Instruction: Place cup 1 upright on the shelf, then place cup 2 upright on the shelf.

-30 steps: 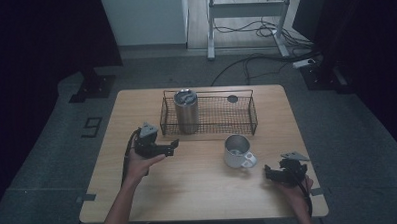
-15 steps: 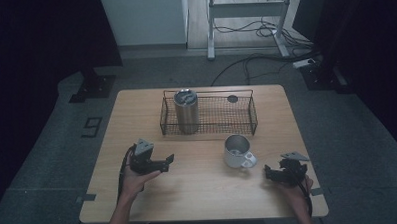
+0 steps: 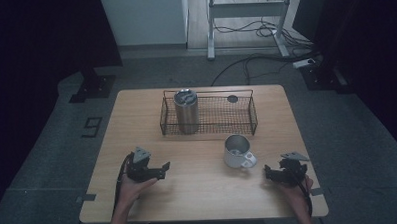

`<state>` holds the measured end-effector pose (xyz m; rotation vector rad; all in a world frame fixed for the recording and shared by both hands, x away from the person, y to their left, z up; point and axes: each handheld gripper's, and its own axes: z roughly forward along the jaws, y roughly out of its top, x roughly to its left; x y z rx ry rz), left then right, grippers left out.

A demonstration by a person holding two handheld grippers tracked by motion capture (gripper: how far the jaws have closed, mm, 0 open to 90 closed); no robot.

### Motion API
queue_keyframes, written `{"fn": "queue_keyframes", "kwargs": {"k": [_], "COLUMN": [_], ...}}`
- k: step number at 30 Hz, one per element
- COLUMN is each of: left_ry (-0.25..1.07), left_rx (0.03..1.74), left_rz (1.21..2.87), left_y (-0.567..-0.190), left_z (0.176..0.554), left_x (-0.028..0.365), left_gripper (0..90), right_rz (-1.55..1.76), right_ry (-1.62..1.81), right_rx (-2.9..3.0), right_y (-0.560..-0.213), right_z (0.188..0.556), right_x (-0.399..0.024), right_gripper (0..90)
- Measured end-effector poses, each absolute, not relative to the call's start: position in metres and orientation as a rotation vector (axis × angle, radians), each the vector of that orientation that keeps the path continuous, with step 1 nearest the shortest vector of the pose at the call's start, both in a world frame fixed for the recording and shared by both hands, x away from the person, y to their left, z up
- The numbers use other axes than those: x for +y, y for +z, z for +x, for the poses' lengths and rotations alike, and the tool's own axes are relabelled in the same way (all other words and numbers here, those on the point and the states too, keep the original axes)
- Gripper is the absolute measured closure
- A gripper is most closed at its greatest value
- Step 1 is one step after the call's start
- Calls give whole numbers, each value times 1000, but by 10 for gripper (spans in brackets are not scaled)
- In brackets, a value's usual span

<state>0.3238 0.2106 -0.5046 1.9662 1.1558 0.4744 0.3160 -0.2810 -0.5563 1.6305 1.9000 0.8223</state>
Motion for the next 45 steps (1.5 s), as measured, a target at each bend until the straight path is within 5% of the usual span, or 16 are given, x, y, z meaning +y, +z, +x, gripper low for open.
{"fn": "queue_keyframes", "kwargs": {"k": [17, 45], "left_ry": [468, 451], "left_rx": [1156, 1144], "left_rz": [1973, 2010], "left_y": [-508, -512], "left_z": [321, 317], "left_x": [208, 208], "left_gripper": [74, 83], "right_rz": [1616, 1490], "right_ry": [816, 1132], "right_rx": [1883, 1861], "right_y": [-554, -491], "right_z": [313, 296], "right_x": [-277, -257], "right_gripper": [48, 74]}}
